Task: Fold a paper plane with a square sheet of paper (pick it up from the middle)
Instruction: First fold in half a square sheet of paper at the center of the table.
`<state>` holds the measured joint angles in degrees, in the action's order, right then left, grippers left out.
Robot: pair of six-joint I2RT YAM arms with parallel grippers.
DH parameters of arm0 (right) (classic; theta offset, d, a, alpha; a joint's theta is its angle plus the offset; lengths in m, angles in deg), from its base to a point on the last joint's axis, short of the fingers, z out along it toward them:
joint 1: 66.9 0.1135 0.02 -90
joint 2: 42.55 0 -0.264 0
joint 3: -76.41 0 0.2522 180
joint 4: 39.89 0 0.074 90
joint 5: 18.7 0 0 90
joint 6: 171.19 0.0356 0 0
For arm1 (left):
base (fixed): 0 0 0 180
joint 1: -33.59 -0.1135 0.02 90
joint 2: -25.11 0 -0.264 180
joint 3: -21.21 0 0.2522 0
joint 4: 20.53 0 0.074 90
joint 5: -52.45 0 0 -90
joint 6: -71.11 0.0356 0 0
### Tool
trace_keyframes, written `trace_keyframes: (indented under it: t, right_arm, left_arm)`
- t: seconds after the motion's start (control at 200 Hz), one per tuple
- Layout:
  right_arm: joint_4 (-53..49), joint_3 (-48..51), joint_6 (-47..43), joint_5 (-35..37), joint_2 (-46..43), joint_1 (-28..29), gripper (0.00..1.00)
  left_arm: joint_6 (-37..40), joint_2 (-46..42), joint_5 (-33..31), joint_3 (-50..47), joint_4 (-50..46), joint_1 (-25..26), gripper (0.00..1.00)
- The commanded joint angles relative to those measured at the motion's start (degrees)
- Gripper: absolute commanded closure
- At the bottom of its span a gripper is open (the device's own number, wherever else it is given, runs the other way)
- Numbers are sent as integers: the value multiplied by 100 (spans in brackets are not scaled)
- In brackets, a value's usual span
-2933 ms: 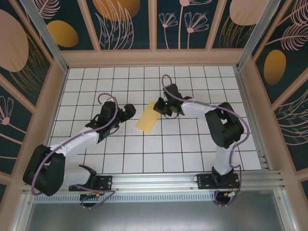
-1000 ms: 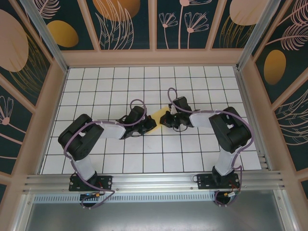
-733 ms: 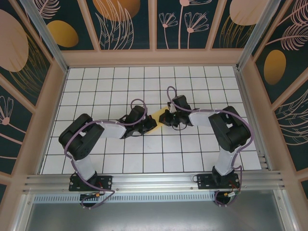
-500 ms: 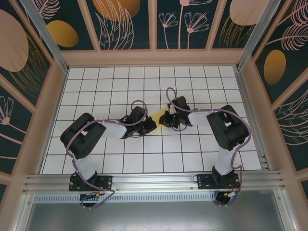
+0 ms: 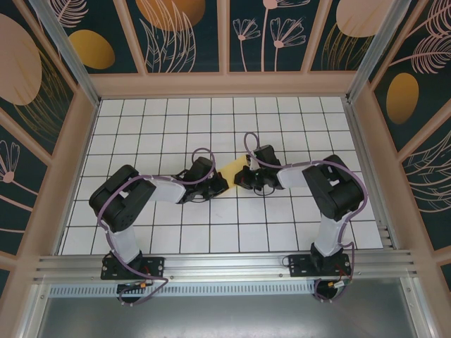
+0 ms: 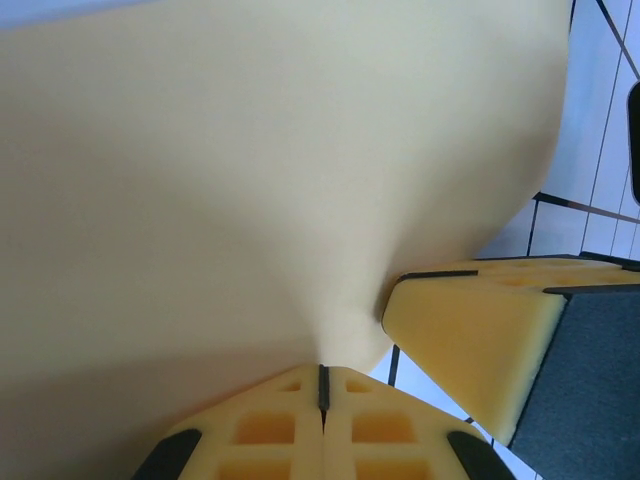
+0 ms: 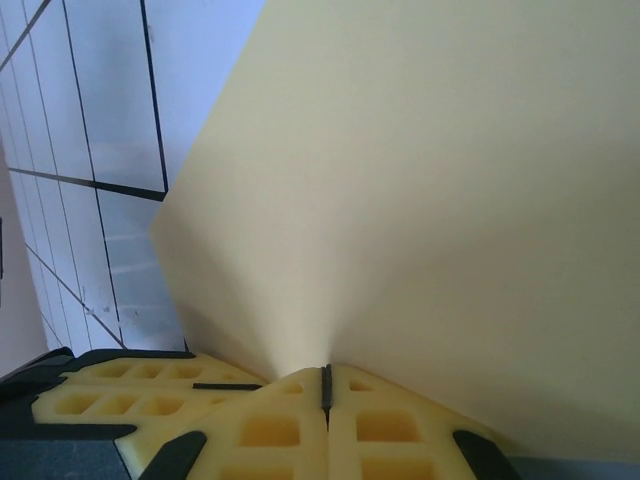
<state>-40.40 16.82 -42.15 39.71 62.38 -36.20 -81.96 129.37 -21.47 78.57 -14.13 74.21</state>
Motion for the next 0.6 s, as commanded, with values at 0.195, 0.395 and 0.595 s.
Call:
trace_keyframes:
  t: [0.195,0.395,0.595]
  right_arm:
    - [-26,16,-183,-167,-201,156,100]
    - [-122,35,-230,-4,75,96,100]
    - [-272,38,-341,200,131,-336,100]
  left_arm:
    - [128,172,-60,-152,-274,30,95]
    - [103,155,-163,-158,-418,31,97]
    - [67,153,-232,-297,-510,33,99]
